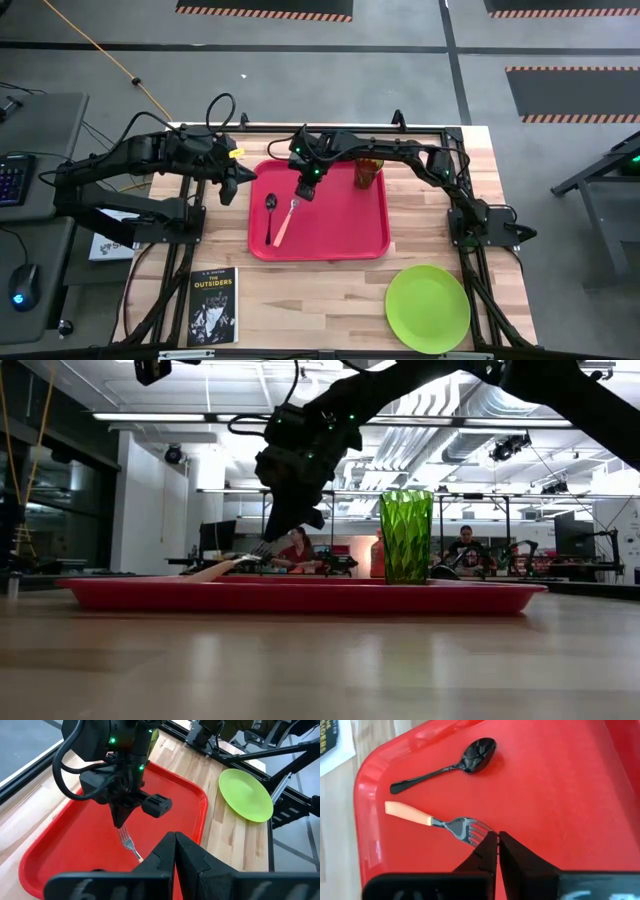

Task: Pick and place plate/cup/fork/spoon on tray
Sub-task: Put the orange fork to the right side of the black spoon on the red tray

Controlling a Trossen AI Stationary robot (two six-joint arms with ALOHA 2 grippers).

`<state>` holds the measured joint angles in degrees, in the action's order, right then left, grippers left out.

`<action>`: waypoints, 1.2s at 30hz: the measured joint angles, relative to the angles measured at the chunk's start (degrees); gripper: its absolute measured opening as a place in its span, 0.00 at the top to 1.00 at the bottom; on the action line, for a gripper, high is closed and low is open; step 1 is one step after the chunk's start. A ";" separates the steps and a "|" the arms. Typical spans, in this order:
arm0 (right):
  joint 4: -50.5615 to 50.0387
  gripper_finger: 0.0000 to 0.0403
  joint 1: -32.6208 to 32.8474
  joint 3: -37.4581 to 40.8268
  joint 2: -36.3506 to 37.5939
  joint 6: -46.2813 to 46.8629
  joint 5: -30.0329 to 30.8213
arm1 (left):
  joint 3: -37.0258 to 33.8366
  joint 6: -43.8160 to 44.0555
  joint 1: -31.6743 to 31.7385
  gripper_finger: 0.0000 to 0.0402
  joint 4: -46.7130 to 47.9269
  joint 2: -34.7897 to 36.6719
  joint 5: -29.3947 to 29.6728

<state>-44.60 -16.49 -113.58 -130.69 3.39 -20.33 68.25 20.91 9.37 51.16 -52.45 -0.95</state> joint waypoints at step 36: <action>8.90 1.00 9.72 16.35 4.02 15.86 24.73 | 0.00 -1.61 0.00 1.00 0.02 0.01 0.04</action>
<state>-35.70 -6.77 -97.23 -126.67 19.25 4.40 68.25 19.30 9.36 51.18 -52.44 -0.91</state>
